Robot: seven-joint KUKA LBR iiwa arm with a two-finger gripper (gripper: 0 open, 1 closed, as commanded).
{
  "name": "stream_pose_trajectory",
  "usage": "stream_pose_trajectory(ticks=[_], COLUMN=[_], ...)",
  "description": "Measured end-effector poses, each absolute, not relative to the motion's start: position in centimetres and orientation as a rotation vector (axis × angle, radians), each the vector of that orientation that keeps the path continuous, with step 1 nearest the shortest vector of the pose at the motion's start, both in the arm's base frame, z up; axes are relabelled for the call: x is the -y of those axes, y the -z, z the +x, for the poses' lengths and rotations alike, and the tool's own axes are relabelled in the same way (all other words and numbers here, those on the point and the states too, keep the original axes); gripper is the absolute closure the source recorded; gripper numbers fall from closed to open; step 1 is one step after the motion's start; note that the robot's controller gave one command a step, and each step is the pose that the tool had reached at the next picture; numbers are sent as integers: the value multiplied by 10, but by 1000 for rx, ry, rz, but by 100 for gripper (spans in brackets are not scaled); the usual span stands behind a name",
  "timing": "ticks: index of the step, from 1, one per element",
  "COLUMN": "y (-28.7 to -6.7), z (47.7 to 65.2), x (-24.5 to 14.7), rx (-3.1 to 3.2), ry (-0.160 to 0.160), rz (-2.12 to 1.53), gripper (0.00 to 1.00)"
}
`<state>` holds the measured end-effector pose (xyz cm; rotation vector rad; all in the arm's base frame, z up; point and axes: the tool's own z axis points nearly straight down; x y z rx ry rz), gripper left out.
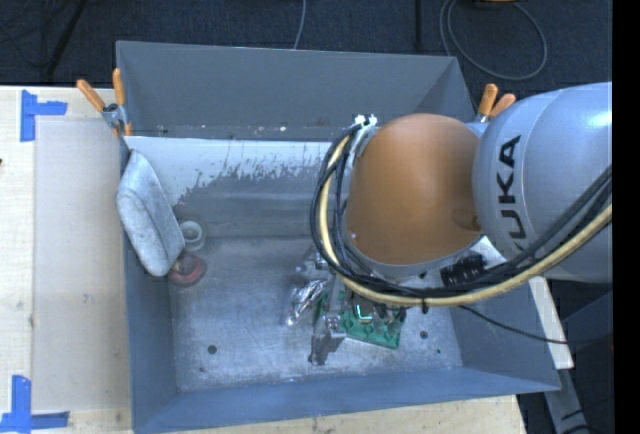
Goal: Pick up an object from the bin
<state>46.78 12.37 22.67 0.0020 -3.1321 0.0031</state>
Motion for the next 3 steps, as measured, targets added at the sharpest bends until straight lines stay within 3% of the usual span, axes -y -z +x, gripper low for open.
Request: stream_pose_trajectory(ticks=[1,2,3], y=[-114,-77,-81], z=[501,529,533], x=[-87,-71,-70], rx=[3108,3144,3155], ry=[-4,5,7], rz=[-416,-96,-105], gripper=[0,0,100])
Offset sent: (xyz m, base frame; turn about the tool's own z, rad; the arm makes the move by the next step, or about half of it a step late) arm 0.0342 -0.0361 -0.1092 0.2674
